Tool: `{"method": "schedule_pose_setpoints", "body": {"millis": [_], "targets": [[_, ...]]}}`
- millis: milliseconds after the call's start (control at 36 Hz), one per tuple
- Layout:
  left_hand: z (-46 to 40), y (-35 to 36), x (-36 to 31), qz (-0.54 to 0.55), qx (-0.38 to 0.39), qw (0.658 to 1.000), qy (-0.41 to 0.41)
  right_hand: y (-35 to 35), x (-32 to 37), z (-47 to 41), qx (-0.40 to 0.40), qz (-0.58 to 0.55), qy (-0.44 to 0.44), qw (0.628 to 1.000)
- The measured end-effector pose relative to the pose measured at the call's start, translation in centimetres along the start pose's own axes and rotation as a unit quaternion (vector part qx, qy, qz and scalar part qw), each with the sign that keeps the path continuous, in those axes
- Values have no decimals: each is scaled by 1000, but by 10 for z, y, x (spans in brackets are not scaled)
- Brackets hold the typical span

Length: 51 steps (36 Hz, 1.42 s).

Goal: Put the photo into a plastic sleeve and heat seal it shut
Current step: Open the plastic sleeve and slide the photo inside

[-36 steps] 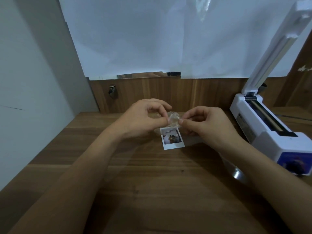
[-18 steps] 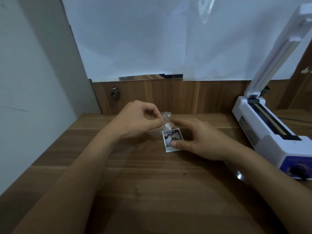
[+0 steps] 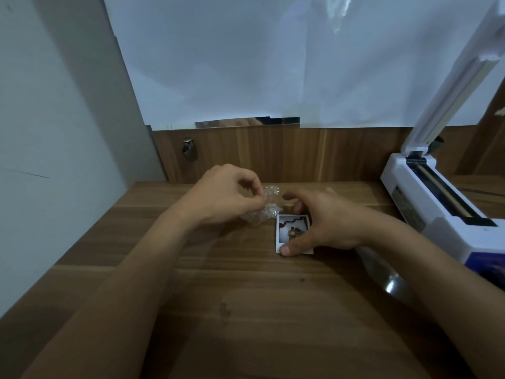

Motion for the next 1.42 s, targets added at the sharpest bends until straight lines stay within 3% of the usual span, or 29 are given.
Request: {"method": "schedule_pose_setpoints", "body": {"millis": [472,694,833,1028,1167,1417], "targets": [[-2,6,-2,13,8,1000,7,-4,-3,6,18,-46,33,998],[-1,0,2,-1,-48,999,15,-11,-9,7,-11,-98,22,995],[-1,-6,0,-24,-80,996,17,-24,-18,9,-79,-108,40,990],[-1,-5,-2,-29,-87,996,22,-53,-33,24,-232,-344,20,910],[-1,-4,-3,-20,-97,995,24,-47,-35,27,-231,-492,12,839],[-1,-5,-10,4,-113,993,34,-43,-32,29,-257,-483,22,837]]}}
Point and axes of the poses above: each hand's wrist, its own z-axis away from the middle knuckle, its own y-axis out of the palm, x = y × z, the point moved 8 cm from there along -z, towards the middle knuckle, and after that the axes turned 10 degrees about y, right-handed, at the moved point
